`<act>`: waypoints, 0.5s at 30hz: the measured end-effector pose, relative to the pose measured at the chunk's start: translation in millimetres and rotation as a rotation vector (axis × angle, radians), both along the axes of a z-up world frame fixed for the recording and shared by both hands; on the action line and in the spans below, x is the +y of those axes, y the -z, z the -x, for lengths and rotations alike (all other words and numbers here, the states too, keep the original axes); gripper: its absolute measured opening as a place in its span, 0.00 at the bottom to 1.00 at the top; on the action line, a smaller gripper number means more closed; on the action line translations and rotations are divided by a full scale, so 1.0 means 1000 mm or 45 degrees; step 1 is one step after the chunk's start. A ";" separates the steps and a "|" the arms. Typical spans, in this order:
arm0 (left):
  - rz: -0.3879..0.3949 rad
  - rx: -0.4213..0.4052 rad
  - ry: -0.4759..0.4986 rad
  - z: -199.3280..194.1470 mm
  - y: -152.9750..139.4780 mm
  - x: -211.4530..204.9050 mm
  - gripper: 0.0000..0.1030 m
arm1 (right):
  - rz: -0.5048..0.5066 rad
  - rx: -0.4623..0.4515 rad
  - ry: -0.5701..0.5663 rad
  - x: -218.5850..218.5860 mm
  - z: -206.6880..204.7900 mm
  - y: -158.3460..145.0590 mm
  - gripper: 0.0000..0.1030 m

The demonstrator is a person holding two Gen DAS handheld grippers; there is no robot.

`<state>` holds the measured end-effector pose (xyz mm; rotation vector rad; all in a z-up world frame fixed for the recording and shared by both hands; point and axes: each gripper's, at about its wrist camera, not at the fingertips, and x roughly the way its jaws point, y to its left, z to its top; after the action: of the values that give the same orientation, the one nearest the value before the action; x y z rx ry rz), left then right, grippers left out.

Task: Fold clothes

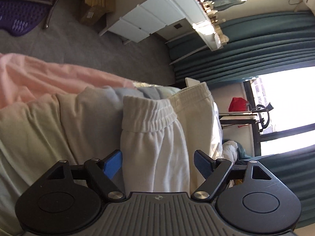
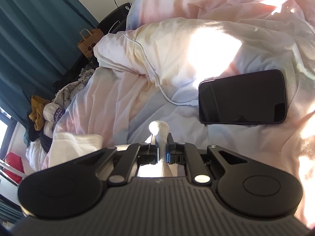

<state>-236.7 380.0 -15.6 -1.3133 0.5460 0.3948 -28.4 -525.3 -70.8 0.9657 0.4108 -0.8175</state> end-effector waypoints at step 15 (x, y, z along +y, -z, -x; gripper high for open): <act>0.098 -0.166 0.096 -0.004 -0.008 0.023 0.06 | -0.049 -0.245 0.070 0.000 0.027 -0.015 0.10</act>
<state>-233.1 402.8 -7.5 -1.3772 0.5039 0.2261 -55.5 -525.3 -55.5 1.0850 0.2355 -0.7601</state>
